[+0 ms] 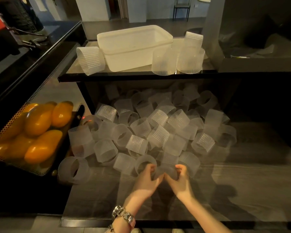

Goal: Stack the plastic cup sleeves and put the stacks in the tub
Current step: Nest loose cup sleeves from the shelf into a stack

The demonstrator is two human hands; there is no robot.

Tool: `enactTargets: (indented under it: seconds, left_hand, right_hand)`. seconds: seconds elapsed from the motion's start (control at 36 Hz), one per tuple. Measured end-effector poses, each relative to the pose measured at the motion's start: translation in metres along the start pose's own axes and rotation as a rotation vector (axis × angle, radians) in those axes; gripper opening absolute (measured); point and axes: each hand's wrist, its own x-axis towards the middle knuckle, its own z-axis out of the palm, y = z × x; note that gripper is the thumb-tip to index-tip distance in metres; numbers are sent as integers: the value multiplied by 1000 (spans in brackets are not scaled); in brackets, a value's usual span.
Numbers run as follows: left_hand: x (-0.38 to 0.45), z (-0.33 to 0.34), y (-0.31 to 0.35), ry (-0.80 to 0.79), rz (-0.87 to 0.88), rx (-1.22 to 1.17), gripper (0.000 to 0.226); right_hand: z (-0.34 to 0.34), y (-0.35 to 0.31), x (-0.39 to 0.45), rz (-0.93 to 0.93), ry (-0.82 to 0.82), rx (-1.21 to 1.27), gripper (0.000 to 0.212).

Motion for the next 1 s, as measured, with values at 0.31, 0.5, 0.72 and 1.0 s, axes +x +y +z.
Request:
enactTargets:
  seconds: [0.31,0.5,0.72,1.0]
  left_hand:
    - [-31,4,-15,239,136,-135,31]
    - [-42,14,-27,-50,79,-294,80]
    - [-44,15,-36,7,91,-24,65]
    - [-44,6,-50,82,-23,-157,60]
  right_hand:
    - [-22,0,-3,73,-106,300,79]
    - [-19,11,-27,-281,-197,150,96]
    - [-5,23,-38,-443,-298,-162,96]
    - [-1,5,-26,-227,-419,-277,118]
